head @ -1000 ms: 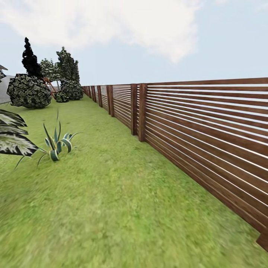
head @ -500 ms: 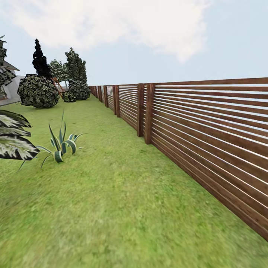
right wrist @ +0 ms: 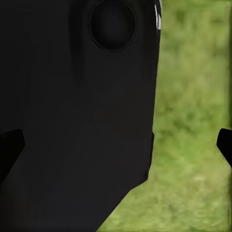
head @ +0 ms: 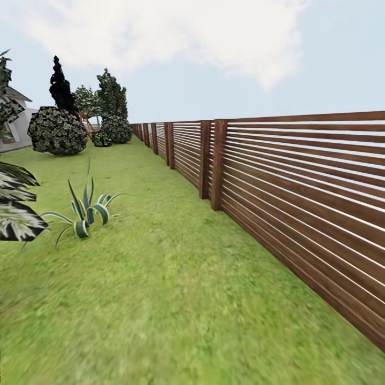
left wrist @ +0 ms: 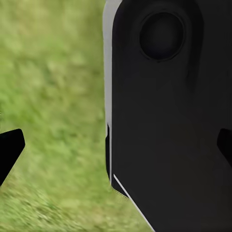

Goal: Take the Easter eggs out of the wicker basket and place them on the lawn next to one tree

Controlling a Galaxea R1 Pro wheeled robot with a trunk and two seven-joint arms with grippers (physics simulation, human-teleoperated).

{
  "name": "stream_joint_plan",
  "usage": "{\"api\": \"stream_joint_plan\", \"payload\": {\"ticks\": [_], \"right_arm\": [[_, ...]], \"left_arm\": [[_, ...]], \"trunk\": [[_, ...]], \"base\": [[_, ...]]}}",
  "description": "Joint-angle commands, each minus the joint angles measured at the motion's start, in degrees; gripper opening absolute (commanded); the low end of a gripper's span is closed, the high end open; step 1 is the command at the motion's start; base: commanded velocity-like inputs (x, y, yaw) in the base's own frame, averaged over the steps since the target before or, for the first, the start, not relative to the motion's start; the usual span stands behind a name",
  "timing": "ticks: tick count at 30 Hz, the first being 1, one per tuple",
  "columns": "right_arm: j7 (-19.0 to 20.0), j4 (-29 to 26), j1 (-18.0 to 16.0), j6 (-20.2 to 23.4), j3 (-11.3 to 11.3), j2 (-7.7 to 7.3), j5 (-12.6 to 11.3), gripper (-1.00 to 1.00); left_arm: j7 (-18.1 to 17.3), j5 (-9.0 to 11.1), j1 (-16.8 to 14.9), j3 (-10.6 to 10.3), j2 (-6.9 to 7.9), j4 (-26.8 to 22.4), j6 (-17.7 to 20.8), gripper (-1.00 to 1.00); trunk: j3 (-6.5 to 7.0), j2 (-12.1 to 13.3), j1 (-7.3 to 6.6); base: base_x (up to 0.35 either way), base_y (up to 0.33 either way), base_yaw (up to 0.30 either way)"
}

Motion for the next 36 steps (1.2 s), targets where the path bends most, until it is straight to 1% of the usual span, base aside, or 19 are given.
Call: {"api": "stream_joint_plan", "payload": {"ticks": [1,13,36], "right_arm": [[0.1,0.0,0.0,0.0,0.0,0.00,0.0,1.00],[-0.2,0.0,0.0,-0.1,0.0,0.07,0.0,1.00],[0.2,0.0,0.0,0.0,0.0,-0.10,0.0,1.00]], "left_arm": [[0.0,0.0,0.0,0.0,0.00,-0.1,0.0,1.00],[0.0,0.0,0.0,0.0,-0.02,-0.1,0.0,1.00],[0.0,0.0,0.0,0.0,-0.08,-0.1,0.0,1.00]], "trunk": [[-0.03,0.0,0.04],[-0.03,0.0,0.04],[-0.03,0.0,0.04]], "base": [[0.334,0.000,0.210],[0.334,0.000,0.226],[0.334,0.000,0.008]]}}
